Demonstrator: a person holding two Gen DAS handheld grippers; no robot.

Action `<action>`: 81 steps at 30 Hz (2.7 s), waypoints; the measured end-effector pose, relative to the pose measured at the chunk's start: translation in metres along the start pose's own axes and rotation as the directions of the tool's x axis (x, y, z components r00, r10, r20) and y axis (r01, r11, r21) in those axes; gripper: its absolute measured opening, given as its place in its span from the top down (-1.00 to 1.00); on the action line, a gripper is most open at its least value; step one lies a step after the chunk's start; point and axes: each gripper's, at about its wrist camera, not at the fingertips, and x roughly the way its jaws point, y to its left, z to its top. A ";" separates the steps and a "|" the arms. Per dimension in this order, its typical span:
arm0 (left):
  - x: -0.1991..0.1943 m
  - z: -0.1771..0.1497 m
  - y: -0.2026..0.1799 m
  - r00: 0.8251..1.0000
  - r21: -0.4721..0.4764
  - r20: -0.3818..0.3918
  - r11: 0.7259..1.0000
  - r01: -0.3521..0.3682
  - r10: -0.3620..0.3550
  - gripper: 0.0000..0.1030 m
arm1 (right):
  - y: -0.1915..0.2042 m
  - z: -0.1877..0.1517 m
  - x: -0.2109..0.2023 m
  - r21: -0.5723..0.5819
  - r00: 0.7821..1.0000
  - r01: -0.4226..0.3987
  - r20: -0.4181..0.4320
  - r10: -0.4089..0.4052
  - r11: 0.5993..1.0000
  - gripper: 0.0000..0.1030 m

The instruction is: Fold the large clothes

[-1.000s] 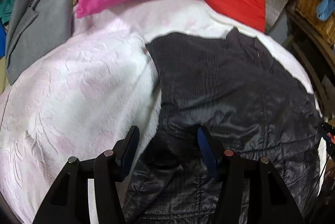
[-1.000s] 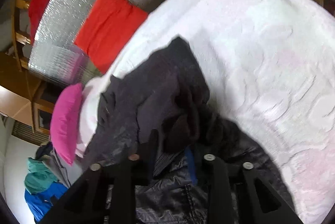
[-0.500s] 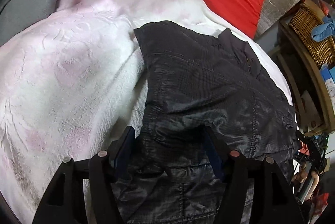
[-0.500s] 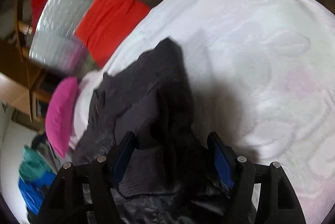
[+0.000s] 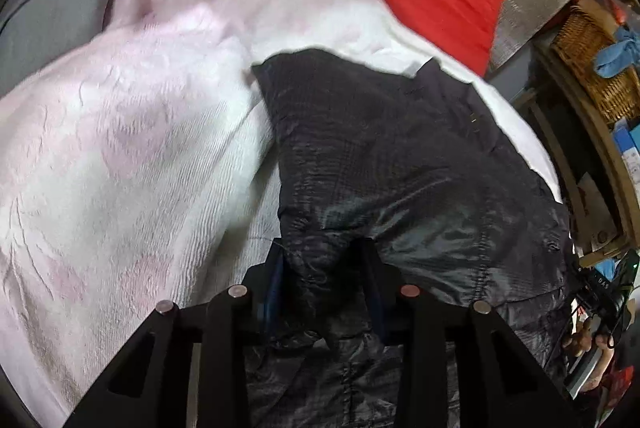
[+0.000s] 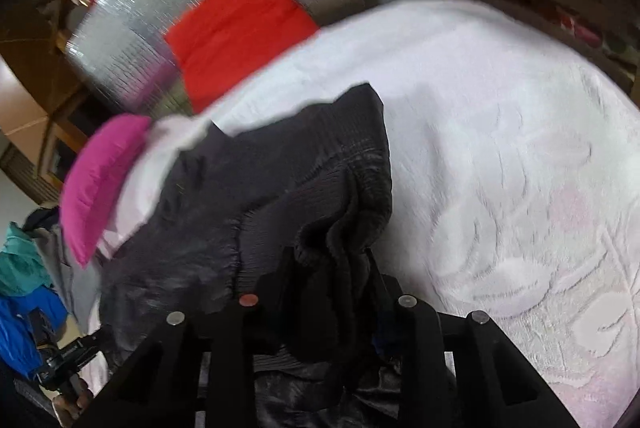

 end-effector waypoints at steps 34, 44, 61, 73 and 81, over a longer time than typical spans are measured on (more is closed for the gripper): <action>-0.011 -0.030 -0.014 0.991 0.108 0.000 0.985 -0.137 0.138 0.07 | 0.002 -0.013 -0.005 -0.025 0.998 0.014 -0.055 -0.016 1.000 0.10; -0.045 -0.044 -0.005 0.990 0.119 0.022 0.983 -0.141 0.139 -0.07 | -0.019 -0.018 -0.031 0.049 0.998 -0.011 -0.068 0.014 0.999 -0.18; -0.051 -0.031 0.019 0.996 -0.016 0.088 1.000 0.007 -0.005 -0.21 | -0.021 -0.013 -0.030 0.049 0.999 -0.024 -0.024 0.025 0.998 -0.20; -0.008 0.025 0.023 0.987 -0.115 0.129 0.987 0.110 -0.095 -0.27 | -0.012 0.019 0.026 0.020 0.998 -0.066 0.004 0.066 0.998 0.09; -0.007 0.024 0.000 0.982 -0.062 0.184 0.996 0.062 -0.050 0.66 | 0.016 0.021 0.009 -0.075 0.995 -0.013 0.102 0.021 0.997 0.44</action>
